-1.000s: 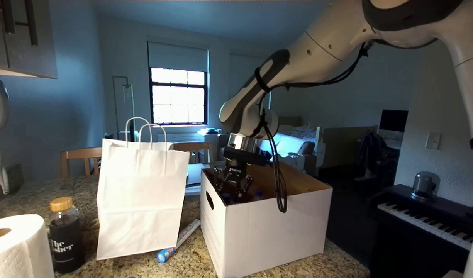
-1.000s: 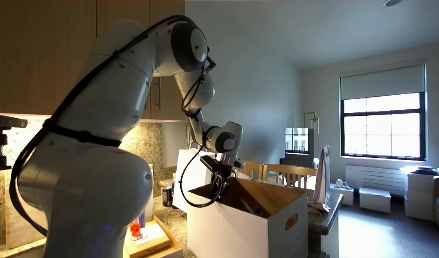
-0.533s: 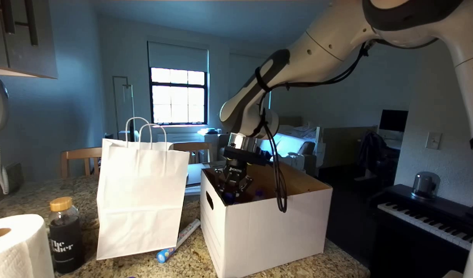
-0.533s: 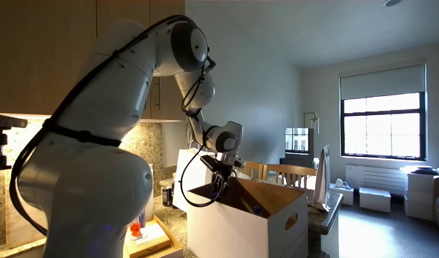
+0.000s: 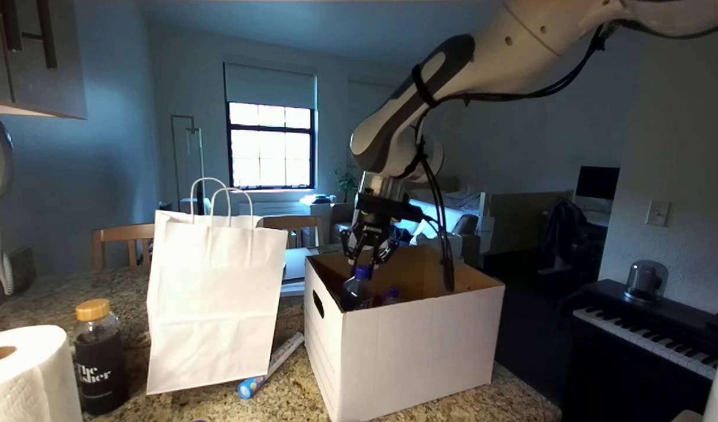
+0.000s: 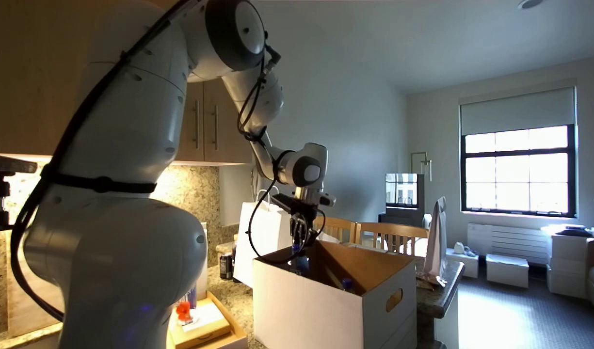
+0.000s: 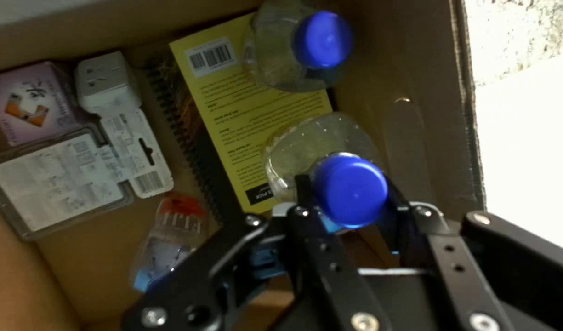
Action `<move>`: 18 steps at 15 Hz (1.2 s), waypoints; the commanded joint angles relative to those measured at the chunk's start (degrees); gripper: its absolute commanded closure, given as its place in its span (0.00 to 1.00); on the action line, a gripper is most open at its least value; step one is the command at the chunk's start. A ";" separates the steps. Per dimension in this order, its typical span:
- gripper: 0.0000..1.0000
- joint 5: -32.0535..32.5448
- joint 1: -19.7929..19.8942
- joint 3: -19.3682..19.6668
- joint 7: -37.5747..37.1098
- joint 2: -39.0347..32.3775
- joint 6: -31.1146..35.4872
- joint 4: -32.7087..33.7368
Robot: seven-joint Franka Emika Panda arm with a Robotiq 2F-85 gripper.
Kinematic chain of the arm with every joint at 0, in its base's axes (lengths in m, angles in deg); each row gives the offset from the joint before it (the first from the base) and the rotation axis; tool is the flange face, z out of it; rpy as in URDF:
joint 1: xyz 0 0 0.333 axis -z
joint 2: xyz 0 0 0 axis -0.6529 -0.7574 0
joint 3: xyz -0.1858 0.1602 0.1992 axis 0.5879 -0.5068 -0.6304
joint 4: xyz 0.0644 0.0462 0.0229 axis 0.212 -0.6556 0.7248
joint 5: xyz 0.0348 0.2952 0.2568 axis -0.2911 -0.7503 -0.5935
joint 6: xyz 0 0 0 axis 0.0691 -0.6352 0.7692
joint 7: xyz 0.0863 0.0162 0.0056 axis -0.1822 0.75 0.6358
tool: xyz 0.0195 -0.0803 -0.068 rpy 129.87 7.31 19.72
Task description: Remove the water bottle from the box
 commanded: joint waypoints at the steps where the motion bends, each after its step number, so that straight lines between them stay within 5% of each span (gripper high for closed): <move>1: 0.87 7.19 -0.13 0.21 -4.56 13.12 -5.82 -4.97; 7: 0.87 13.74 0.72 -3.09 -1.68 27.23 -27.25 2.81; 11: 0.87 16.25 -0.77 -6.52 5.18 30.50 -39.59 8.98; 18: 0.87 16.83 -4.72 -10.43 17.24 31.79 -42.03 3.55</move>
